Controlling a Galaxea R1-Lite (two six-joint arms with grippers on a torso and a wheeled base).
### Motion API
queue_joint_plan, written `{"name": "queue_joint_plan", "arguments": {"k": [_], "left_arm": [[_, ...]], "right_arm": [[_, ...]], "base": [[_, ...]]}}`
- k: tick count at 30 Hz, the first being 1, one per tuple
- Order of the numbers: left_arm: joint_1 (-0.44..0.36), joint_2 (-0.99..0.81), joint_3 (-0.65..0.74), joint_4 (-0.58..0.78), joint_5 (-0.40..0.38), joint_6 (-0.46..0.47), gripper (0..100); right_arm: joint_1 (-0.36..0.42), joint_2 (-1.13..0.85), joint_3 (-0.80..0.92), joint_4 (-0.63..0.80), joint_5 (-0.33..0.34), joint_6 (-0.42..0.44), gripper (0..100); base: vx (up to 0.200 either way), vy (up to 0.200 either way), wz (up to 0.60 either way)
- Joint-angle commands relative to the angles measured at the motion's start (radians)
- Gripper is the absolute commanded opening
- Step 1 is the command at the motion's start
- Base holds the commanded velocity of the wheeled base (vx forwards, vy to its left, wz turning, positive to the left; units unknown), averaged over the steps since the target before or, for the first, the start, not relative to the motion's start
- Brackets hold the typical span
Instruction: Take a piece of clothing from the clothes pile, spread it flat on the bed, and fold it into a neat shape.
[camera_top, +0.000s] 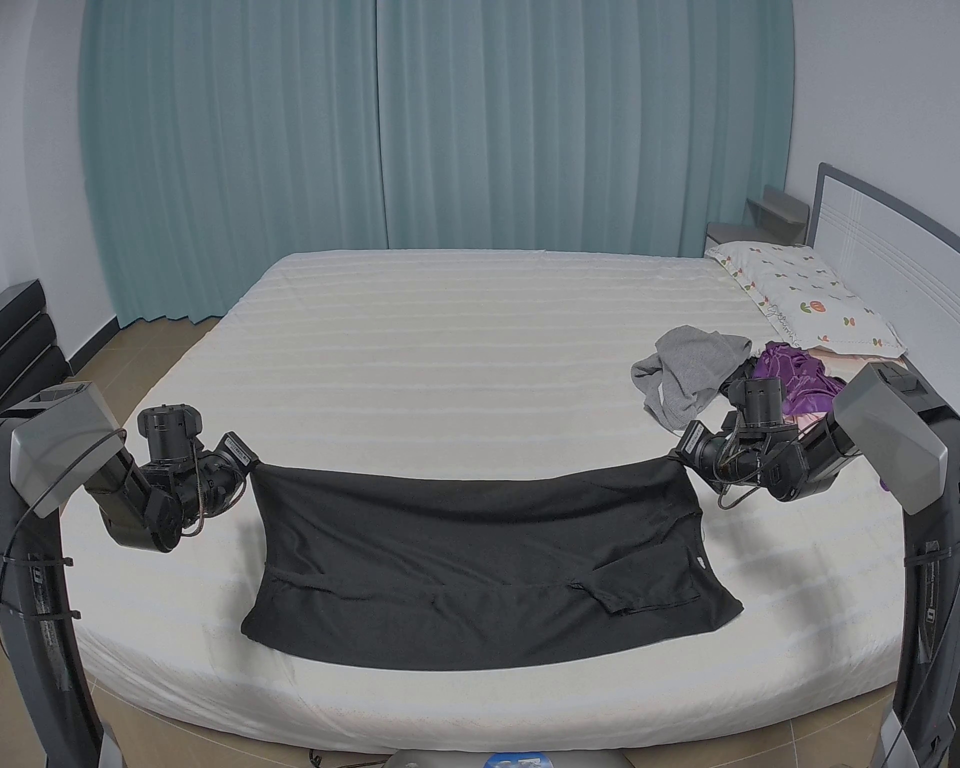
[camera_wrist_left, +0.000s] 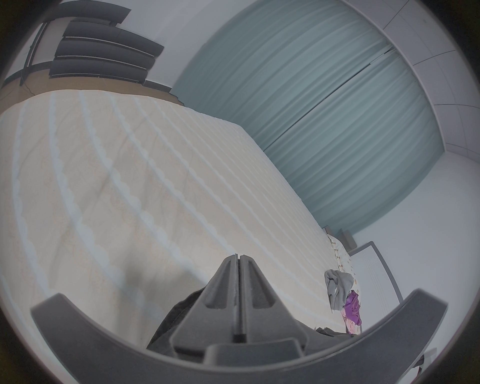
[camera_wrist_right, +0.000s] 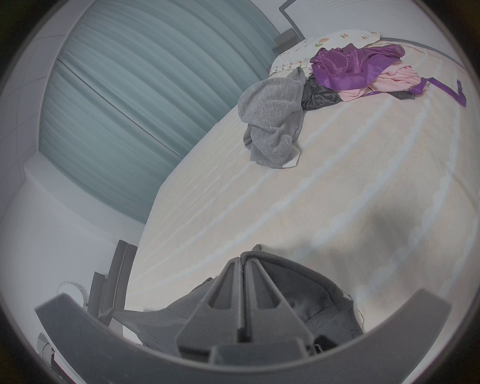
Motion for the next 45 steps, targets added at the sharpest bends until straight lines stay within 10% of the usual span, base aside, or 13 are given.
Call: {"name": "queue_joint_plan", "arguments": {"k": [1, 20, 45], "left_arm": [[-0.001, 0.03, -0.027, -0.001, 0.0, -0.001, 0], [-0.001, 0.028, -0.016, -0.001, 0.004, 0.001, 0], [0.013, 0.005, 0.241, -0.002, -0.01, 0.097, 0]], "right_arm": [[-0.008, 0.02, -0.029, -0.011, -0.002, 0.011, 0], [-0.017, 0.038, -0.075, 0.0, -0.046, 0.051, 0], [-0.02, -0.02, 0.236, -0.005, 0.008, -0.21, 0]], "base": [[0.0, 0.0, 0.0], [0.0, 0.0, 0.0], [0.0, 0.0, 0.0]]}}
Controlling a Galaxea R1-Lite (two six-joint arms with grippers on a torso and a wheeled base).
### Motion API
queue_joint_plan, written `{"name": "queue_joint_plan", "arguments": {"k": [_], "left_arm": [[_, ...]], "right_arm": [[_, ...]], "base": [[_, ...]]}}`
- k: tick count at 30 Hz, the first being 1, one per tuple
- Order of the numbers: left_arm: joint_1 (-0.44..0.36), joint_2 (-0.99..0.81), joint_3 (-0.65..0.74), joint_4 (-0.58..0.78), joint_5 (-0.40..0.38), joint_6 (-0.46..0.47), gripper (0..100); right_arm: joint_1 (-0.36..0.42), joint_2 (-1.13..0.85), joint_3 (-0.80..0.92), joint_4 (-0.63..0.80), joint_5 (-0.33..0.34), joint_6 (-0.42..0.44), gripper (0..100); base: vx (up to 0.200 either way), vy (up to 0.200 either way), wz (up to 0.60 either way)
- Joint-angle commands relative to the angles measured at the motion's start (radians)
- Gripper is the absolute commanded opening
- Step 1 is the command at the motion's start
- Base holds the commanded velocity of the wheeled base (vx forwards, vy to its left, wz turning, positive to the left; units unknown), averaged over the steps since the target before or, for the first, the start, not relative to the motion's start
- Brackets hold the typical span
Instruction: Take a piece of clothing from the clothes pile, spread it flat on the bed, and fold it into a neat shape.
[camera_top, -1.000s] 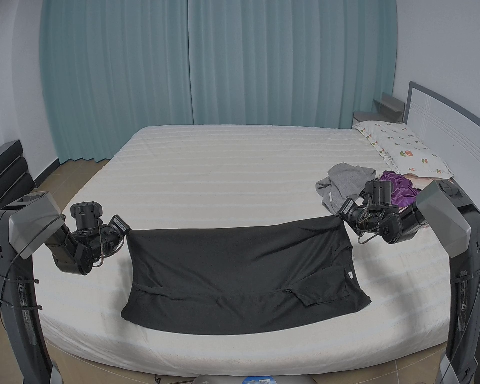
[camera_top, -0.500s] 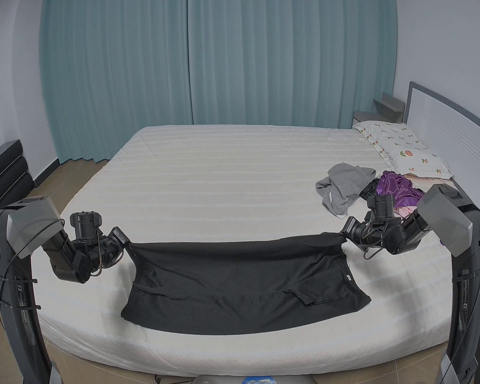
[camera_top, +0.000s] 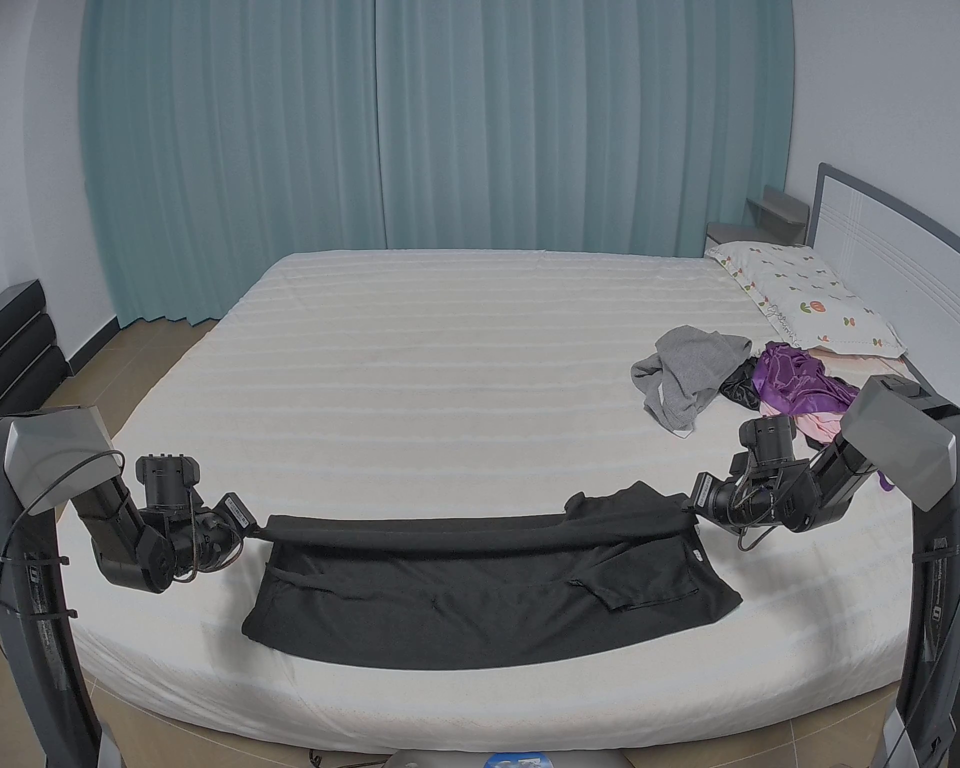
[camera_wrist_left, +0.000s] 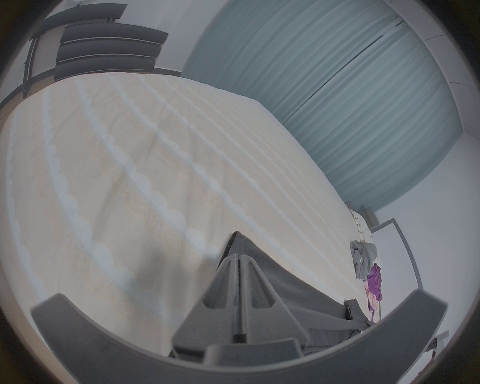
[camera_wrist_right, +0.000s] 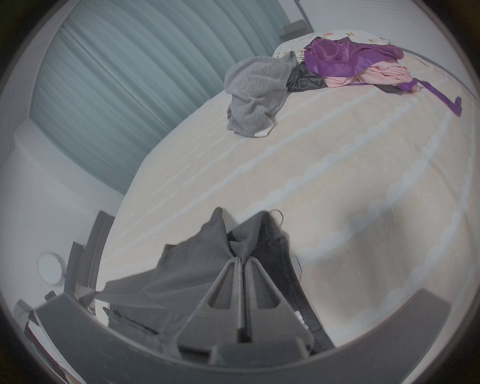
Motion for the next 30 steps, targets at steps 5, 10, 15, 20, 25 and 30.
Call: {"name": "queue_joint_plan", "arguments": {"k": [5, 10, 15, 20, 25, 30], "left_arm": [[-0.001, 0.017, 0.052, 0.001, 0.0, 0.053, 0], [-0.003, 0.014, 0.059, 0.001, 0.0, 0.064, 100], [-0.001, 0.003, 0.038, -0.001, 0.0, 0.062, 100], [-0.003, 0.014, -0.077, 0.028, 0.011, 0.056, 100], [-0.039, 0.068, -0.183, 0.108, 0.012, 0.056, 100], [-0.075, 0.147, -0.241, 0.108, 0.049, 0.065, 100]], "right_arm": [[0.013, 0.02, 0.035, 0.006, -0.001, -0.051, 0], [0.018, 0.014, 0.032, 0.003, -0.001, -0.062, 100], [0.004, -0.024, 0.013, 0.003, 0.018, -0.022, 100], [-0.013, -0.006, -0.028, 0.008, 0.013, -0.003, 100], [-0.017, 0.051, -0.062, 0.009, 0.009, -0.002, 100], [-0.01, 0.083, -0.089, 0.008, 0.006, 0.0, 100]], "base": [[0.0, 0.0, 0.0], [0.0, 0.0, 0.0], [0.0, 0.0, 0.0], [0.0, 0.0, 0.0], [0.0, 0.0, 0.0], [0.0, 0.0, 0.0]]}}
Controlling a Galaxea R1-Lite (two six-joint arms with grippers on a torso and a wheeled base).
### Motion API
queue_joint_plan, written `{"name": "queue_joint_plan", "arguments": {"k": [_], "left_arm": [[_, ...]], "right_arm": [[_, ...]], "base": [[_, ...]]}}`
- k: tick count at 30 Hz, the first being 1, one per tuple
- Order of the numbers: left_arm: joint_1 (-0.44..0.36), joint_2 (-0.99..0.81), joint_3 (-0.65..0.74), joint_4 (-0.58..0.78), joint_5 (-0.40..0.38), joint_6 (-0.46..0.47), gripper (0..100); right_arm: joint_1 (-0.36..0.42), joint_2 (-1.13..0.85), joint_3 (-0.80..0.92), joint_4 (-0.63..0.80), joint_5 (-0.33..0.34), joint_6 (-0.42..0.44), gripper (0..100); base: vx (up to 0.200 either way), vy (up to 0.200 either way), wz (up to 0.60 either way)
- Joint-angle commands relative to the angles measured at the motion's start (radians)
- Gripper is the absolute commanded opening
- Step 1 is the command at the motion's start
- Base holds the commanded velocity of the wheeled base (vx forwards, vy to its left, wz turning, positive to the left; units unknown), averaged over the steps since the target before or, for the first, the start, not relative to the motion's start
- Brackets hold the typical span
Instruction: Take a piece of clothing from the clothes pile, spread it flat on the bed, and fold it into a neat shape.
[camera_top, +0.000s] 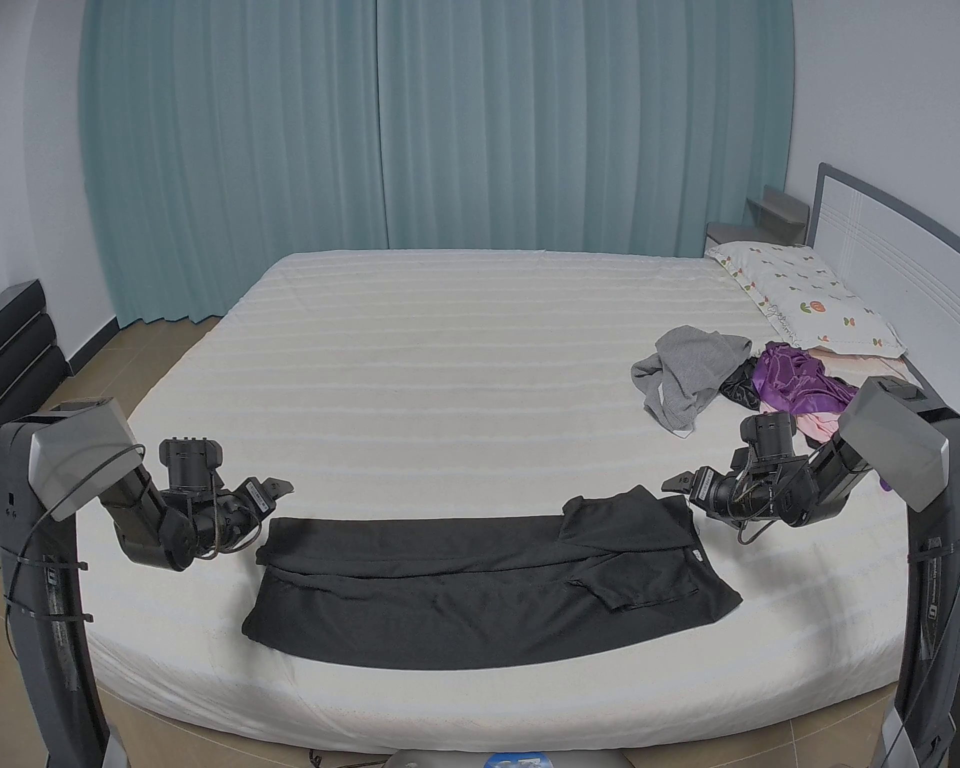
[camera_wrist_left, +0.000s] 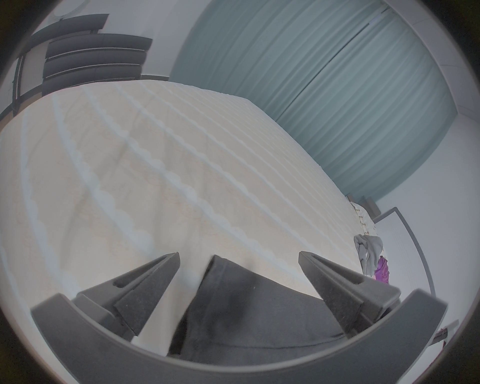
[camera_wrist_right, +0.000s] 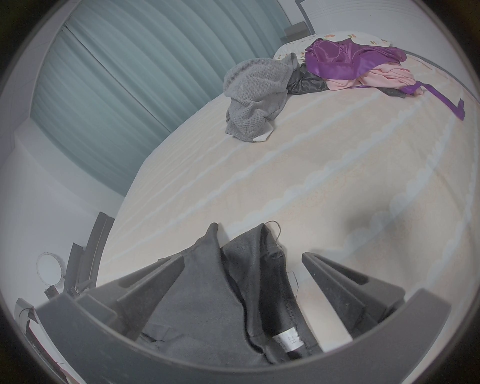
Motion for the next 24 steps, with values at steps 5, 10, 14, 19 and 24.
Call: {"name": "queue_joint_plan", "arguments": {"k": [5, 10, 14, 19, 24], "left_arm": [[-0.05, 0.113, -0.095, 0.006, 0.07, 0.013, 100], [-0.052, 0.123, -0.096, 0.0, 0.076, 0.032, 0], [-0.052, 0.123, -0.099, -0.009, 0.11, 0.026, 0], [-0.047, 0.126, -0.11, -0.046, 0.161, -0.009, 0], [-0.047, 0.127, -0.108, -0.063, 0.167, -0.032, 0]], "right_arm": [[0.003, 0.075, -0.068, 0.0, -0.022, 0.037, 100], [0.003, 0.086, -0.088, 0.0, -0.023, 0.074, 100], [0.004, 0.096, -0.108, 0.001, -0.023, 0.076, 100], [0.007, 0.127, -0.148, 0.009, -0.045, 0.077, 100], [0.012, 0.158, -0.201, 0.055, -0.055, 0.08, 0]], "base": [[0.0, 0.0, 0.0], [0.0, 0.0, 0.0], [0.0, 0.0, 0.0], [0.0, 0.0, 0.0], [0.0, 0.0, 0.0]]}}
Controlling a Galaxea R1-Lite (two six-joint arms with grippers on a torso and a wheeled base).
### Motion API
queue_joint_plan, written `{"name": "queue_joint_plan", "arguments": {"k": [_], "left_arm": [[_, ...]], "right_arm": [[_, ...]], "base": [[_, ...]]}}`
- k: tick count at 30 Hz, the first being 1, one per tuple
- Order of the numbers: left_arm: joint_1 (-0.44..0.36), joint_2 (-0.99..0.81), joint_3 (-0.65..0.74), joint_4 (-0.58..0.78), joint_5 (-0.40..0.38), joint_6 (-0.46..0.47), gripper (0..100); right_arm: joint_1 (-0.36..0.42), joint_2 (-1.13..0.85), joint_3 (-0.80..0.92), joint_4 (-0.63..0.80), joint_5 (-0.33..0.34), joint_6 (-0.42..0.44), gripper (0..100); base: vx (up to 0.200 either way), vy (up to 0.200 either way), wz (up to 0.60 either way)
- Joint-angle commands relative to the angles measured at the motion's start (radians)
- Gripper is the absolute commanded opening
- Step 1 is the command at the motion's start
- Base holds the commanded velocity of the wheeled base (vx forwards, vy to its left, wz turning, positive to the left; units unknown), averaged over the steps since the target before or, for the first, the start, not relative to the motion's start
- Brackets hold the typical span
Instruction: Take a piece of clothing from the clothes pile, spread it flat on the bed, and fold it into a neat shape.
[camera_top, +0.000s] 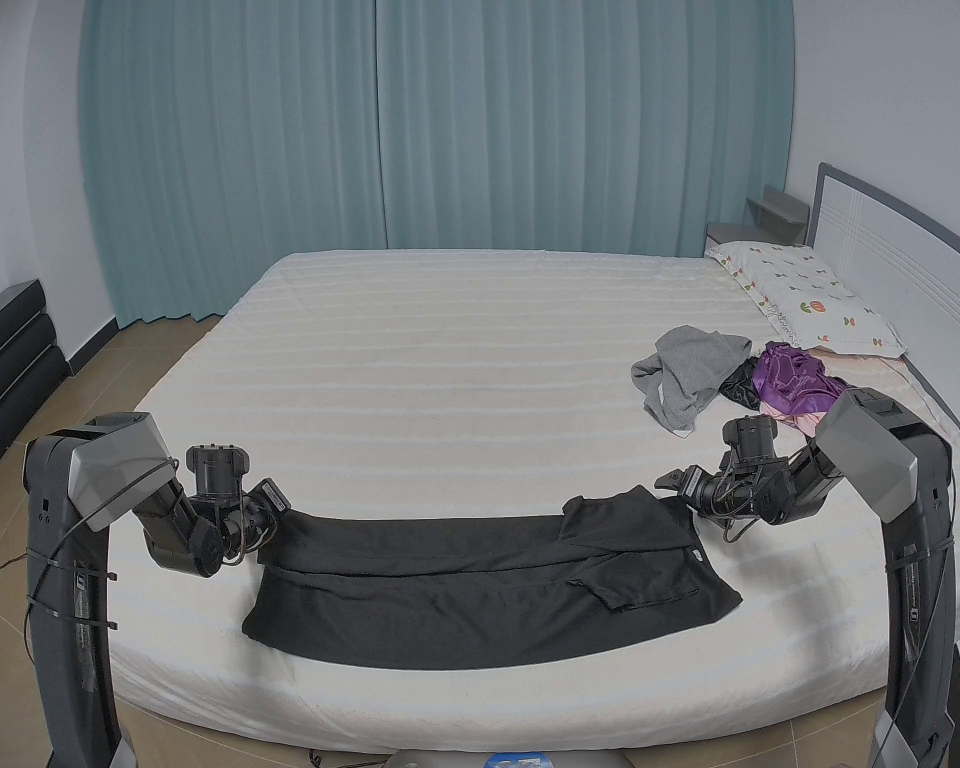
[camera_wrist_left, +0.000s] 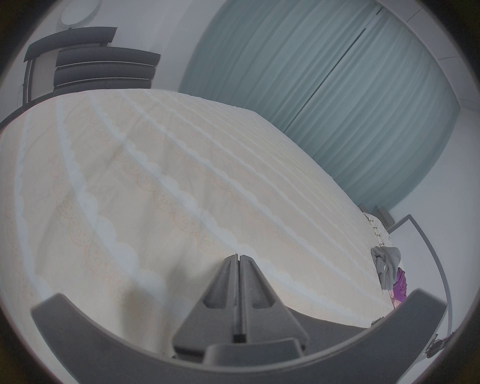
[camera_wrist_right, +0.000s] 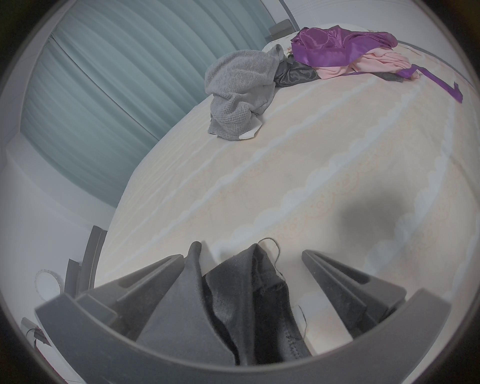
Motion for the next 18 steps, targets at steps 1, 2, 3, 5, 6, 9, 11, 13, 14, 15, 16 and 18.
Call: {"name": "queue_joint_plan", "arguments": {"k": [1, 2, 3, 5, 6, 9, 11, 13, 14, 15, 16, 18], "left_arm": [[0.001, 0.004, 0.0, -0.004, 0.002, -0.004, 0], [0.001, 0.005, 0.0, -0.004, 0.004, -0.006, 0], [0.001, 0.007, 0.002, -0.004, 0.004, -0.006, 0], [0.001, 0.007, 0.003, -0.004, 0.004, -0.006, 0], [0.001, 0.007, 0.003, -0.004, 0.004, -0.006, 0], [0.001, 0.007, 0.002, -0.004, 0.004, -0.006, 0], [0.001, 0.007, -0.001, -0.004, 0.004, -0.007, 0], [0.001, 0.007, -0.004, -0.004, 0.002, -0.007, 0], [0.001, 0.007, -0.006, -0.004, 0.002, -0.009, 0], [0.001, 0.007, -0.007, -0.004, 0.002, -0.012, 0], [0.001, 0.007, -0.01, -0.004, 0.002, -0.015, 0], [0.001, 0.008, -0.018, -0.004, 0.002, -0.023, 0]], "right_arm": [[0.003, 0.033, -0.032, 0.01, -0.002, 0.002, 0], [0.003, 0.041, -0.046, 0.012, -0.012, 0.002, 0], [0.003, 0.041, -0.049, 0.012, -0.021, 0.003, 0], [0.001, 0.041, -0.049, 0.01, -0.028, 0.014, 0], [0.001, 0.041, -0.049, 0.01, -0.028, 0.015, 0], [-0.004, 0.035, -0.063, 0.01, -0.035, 0.071, 0], [-0.008, 0.033, -0.065, 0.01, -0.035, 0.078, 0], [-0.014, 0.033, -0.065, 0.007, -0.036, 0.08, 0], [-0.017, 0.033, -0.066, 0.002, -0.038, 0.081, 0], [-0.02, 0.033, -0.069, -0.001, -0.045, 0.081, 0], [-0.022, 0.032, -0.069, -0.002, -0.051, 0.081, 0], [-0.022, 0.032, -0.069, -0.005, -0.055, 0.083, 0]], "base": [[0.0, 0.0, 0.0], [0.0, 0.0, 0.0], [0.0, 0.0, 0.0], [0.0, 0.0, 0.0], [0.0, 0.0, 0.0], [0.0, 0.0, 0.0], [0.0, 0.0, 0.0], [0.0, 0.0, 0.0], [0.0, 0.0, 0.0], [0.0, 0.0, 0.0], [0.0, 0.0, 0.0], [0.0, 0.0, 0.0]]}}
